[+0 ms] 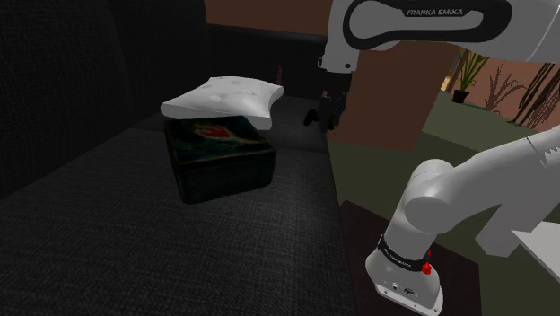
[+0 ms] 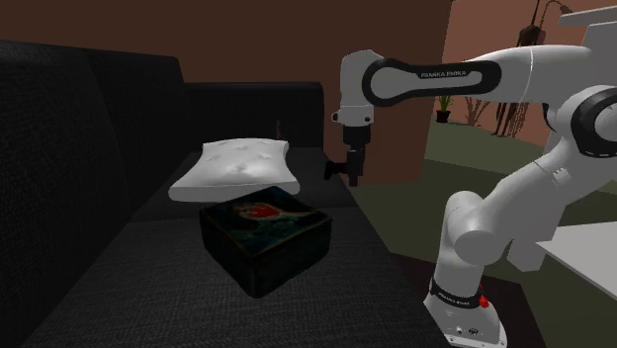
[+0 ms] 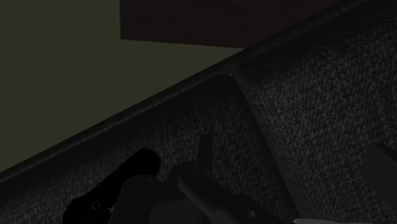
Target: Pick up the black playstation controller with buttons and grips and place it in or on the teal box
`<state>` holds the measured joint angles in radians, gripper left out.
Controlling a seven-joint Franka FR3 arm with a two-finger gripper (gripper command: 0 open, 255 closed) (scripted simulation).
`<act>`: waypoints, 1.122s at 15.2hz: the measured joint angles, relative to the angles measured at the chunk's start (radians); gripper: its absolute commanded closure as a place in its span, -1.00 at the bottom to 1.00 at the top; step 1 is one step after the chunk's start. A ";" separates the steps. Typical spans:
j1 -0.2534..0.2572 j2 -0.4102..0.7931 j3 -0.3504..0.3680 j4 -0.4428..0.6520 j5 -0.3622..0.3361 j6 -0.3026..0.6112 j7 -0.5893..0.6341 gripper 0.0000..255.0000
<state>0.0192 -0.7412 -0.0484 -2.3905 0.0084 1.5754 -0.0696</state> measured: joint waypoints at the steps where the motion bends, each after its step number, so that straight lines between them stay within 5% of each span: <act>1: 0.000 0.000 0.000 0.000 0.000 0.000 0.000 -1.00; 12: -0.032 0.315 -0.108 0.290 -0.164 -0.037 -0.219 -1.00; 17: -0.038 0.318 -0.120 0.240 -0.178 0.015 -0.232 -1.00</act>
<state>-0.0190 -0.4234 -0.1681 -2.1508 -0.1700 1.5900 -0.3019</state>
